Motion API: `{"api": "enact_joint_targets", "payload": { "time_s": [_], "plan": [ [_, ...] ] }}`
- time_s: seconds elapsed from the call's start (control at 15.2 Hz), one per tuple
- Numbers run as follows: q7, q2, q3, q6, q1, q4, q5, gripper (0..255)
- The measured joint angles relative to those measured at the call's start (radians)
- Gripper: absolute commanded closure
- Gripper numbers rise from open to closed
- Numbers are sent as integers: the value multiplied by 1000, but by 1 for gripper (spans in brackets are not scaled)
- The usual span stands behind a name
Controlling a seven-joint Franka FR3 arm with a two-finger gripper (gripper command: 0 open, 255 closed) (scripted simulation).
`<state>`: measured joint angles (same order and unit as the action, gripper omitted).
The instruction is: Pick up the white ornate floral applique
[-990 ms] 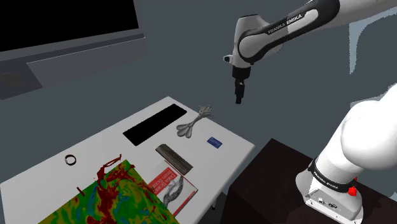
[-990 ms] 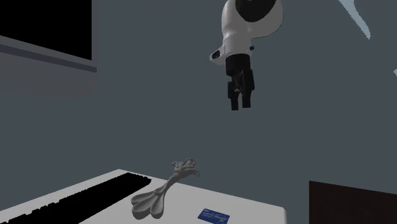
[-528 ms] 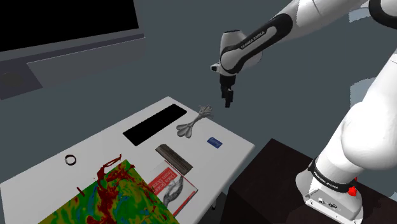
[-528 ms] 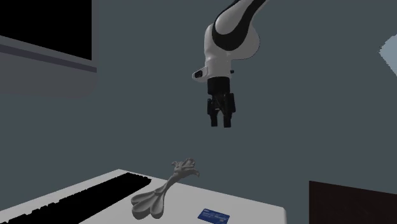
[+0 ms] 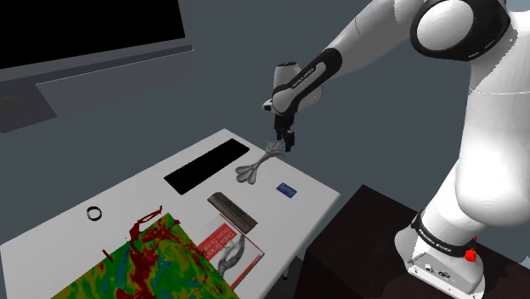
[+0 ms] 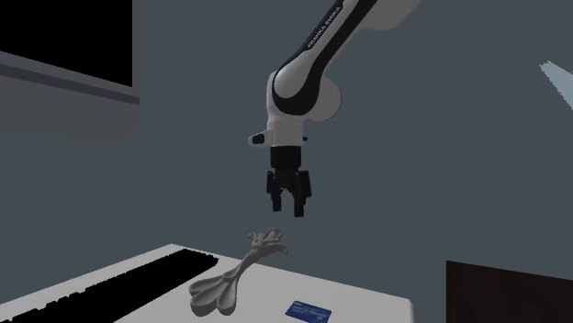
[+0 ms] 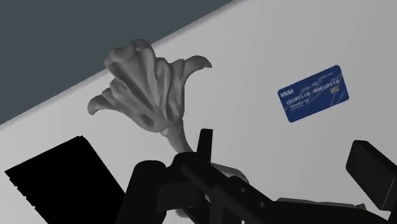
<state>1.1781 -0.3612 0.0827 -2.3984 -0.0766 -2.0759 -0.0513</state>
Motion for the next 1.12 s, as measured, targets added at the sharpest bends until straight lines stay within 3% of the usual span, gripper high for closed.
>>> {"api": "enact_joint_targets", "payload": {
  "time_s": [0.73,1.12],
  "plan": [
    [228,-405,-81,-29,-3,404,52,0],
    [248,-492,-86,-57,-1,465,58,0]
  ]
}}
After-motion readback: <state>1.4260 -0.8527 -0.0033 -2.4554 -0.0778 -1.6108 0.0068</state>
